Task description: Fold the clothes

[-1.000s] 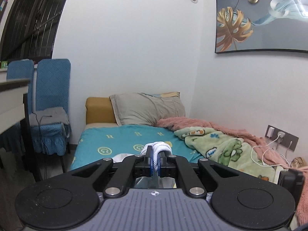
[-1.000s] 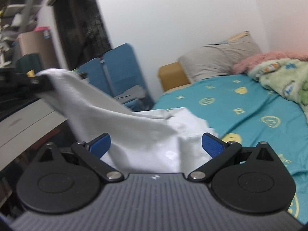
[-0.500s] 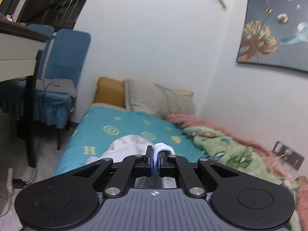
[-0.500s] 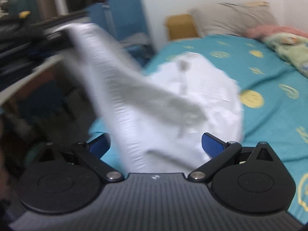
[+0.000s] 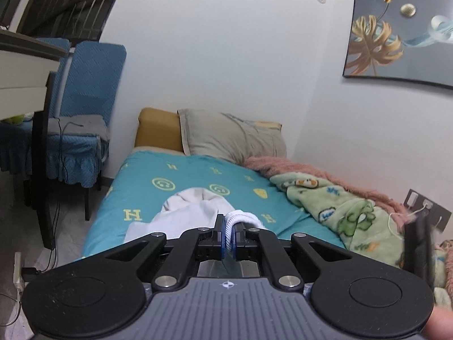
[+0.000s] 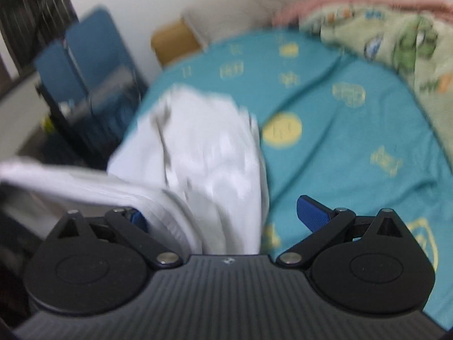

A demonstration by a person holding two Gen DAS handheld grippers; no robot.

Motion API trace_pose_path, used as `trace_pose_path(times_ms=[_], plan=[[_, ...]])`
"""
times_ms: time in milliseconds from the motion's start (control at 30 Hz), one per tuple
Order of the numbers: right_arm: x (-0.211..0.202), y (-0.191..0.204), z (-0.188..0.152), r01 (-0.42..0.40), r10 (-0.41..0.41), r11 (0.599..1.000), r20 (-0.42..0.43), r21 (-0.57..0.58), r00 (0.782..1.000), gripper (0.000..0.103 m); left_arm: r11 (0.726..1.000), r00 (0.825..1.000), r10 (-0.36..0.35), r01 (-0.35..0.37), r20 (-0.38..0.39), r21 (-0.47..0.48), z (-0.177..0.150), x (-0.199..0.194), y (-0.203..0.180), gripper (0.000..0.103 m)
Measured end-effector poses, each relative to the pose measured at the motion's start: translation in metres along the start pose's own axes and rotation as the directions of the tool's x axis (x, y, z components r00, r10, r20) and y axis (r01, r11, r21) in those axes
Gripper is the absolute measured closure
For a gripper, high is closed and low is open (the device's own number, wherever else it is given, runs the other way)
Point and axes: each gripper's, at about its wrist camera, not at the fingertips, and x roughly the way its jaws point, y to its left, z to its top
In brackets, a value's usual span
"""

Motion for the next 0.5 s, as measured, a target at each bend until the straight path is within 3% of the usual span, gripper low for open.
trace_pose_path(times_ms=[167, 233, 300, 400, 500], plan=[[0.011, 0.005, -0.025, 0.068, -0.087, 0.992, -0.191, -0.103, 0.978, 0.000, 0.999, 0.999, 0.025, -0.023, 0.046, -0.047, 0.006, -0.012, 0.003, 0.099], [0.007, -0.003, -0.027, 0.055, -0.068, 0.996, -0.215, -0.064, 0.974, 0.000, 0.997, 0.997, 0.035, -0.031, 0.065, -0.067, 0.009, -0.017, 0.004, 0.099], [-0.007, -0.010, -0.020, 0.076, -0.080, 0.997, -0.164, -0.032, 0.983, 0.000, 0.996, 0.995, 0.046, -0.039, 0.083, -0.086, 0.011, -0.022, 0.005, 0.099], [-0.045, -0.019, 0.000, 0.105, -0.105, 0.994, 0.015, -0.001, 0.994, 0.000, 0.994, 0.995, 0.054, -0.046, 0.081, -0.094, 0.011, -0.025, 0.004, 0.099], [-0.084, -0.032, 0.018, 0.135, -0.139, 0.990, 0.207, 0.031, 0.968, 0.000, 0.997, 0.999, 0.045, -0.044, 0.023, -0.060, 0.002, -0.017, -0.003, 0.099]])
